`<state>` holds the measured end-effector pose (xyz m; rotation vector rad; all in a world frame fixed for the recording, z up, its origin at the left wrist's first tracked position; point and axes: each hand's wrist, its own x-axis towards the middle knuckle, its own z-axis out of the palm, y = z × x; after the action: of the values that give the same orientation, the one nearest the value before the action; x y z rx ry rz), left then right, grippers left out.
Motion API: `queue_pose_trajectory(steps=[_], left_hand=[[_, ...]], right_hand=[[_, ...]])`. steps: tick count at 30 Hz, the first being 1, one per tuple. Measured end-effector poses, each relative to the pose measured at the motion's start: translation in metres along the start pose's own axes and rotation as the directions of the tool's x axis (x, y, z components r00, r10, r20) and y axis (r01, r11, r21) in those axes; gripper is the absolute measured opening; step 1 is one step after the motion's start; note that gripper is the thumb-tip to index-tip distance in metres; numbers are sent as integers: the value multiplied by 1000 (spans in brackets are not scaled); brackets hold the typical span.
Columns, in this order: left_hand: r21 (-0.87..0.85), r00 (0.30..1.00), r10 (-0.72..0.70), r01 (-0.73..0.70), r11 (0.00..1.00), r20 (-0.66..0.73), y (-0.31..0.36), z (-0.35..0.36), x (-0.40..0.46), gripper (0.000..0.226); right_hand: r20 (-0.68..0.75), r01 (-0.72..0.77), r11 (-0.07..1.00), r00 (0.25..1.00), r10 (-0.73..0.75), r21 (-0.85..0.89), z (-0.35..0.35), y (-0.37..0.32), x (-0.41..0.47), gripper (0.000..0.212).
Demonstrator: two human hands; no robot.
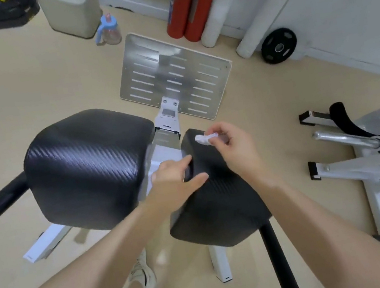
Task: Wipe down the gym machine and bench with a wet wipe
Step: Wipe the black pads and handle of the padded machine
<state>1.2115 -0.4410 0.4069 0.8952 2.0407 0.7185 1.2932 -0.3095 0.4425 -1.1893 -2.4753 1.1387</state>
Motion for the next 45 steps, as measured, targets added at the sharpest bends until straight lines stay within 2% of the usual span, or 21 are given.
queue_pose_trajectory(steps=[1,3,4,7,10,12,14,18,19,22,24,26,28,30,32,35,38,40,42,45], left_hand=[[51,1000,-15,15,999,0,-2,-1,1,60],[46,997,-76,75,996,16,-6,-1,2,58],[23,996,-94,94,995,1,-6,0,1,59],[-73,985,-133,126,989,-108,-3,1,-2,69],[-156,978,-175,155,975,-117,-2,-1,-2,84],[-161,978,-190,175,971,-82,-1,-4,0,90],[-155,975,-212,201,967,-61,1,-6,3,89],[-77,973,-227,224,971,-31,4,-2,10,70],[-71,969,-245,242,968,-38,6,0,11,65],[-48,947,-302,299,953,-111,12,4,15,57],[-25,939,-316,316,948,-132,14,5,17,51],[-1,929,-349,352,936,-127,18,4,20,46],[-41,907,-409,407,912,-97,21,0,28,47],[-97,889,-455,450,888,-47,23,-7,41,47],[-47,884,-467,467,883,-1,25,-12,58,54],[-42,894,-444,446,894,49,23,-11,82,61],[-208,905,-388,419,884,177,22,-4,98,56],[-316,908,-350,409,856,229,22,0,105,62],[-357,911,-336,405,842,240,22,3,109,66],[-442,906,-336,420,792,258,22,3,110,40]], right_hand=[[69,24,998,997,-20,-50,5,1,10,16],[251,143,976,963,-99,-162,12,0,25,21],[372,251,944,915,-159,-213,12,0,30,23],[679,538,813,684,-268,-221,8,4,40,27],[809,620,767,530,-255,-165,1,11,57,42],[861,640,750,466,-205,-167,5,16,75,49],[886,657,721,443,-137,-217,17,27,96,49],[864,575,767,501,-55,-284,40,46,128,36],[869,563,782,491,-58,-265,41,44,128,34],[920,579,814,338,-200,-35,29,32,110,37],[911,616,778,240,-335,123,17,29,97,42],[883,648,735,205,-423,202,14,36,97,44],[875,644,740,228,-426,192,24,48,111,44],[897,605,793,305,-319,76,41,60,133,41],[913,527,848,368,-176,-49,54,71,155,37],[870,335,939,484,-95,-84,58,90,172,34],[775,61,988,628,71,-140,47,124,177,32],[737,-107,983,650,185,-152,30,155,175,29],[725,-282,955,639,257,-90,8,177,168,27],[716,-464,884,636,286,59,-14,186,160,21]])
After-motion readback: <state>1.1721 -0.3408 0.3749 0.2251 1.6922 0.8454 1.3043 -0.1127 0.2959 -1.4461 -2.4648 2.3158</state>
